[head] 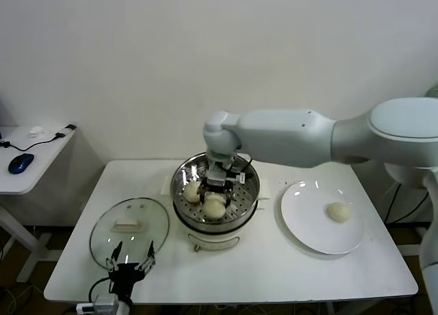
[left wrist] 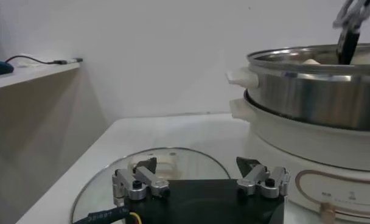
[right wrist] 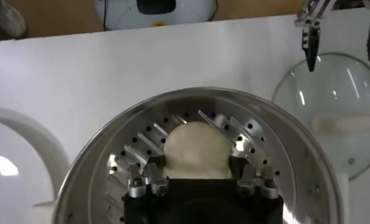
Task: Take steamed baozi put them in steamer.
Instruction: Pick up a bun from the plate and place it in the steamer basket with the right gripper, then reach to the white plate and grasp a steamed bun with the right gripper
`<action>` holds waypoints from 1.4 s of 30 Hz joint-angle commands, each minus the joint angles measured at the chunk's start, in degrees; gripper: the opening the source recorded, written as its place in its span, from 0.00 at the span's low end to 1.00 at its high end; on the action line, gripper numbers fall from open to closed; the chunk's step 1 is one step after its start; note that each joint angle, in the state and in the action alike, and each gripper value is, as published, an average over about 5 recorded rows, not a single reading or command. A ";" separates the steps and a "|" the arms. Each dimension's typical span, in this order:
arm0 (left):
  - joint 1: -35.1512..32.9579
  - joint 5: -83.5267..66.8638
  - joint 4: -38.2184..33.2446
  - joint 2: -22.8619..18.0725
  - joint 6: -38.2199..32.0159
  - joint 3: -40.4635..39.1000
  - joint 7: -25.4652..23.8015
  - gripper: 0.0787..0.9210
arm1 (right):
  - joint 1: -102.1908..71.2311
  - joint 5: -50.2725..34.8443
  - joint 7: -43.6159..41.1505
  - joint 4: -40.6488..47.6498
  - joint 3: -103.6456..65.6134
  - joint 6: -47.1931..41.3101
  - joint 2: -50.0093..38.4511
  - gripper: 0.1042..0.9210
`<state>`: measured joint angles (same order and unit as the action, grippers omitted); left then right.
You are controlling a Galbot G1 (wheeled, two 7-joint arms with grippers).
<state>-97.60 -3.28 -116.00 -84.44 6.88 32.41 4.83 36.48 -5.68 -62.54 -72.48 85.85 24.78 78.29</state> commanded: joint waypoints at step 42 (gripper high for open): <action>-0.36 0.08 -1.01 0.57 -0.41 -0.30 -0.15 0.88 | -6.38 -14.10 2.59 8.33 5.35 -26.45 -49.30 0.88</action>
<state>-98.33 -2.70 -117.10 -84.28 6.65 32.20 4.55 45.89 -21.82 -63.00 -66.03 99.54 7.85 41.75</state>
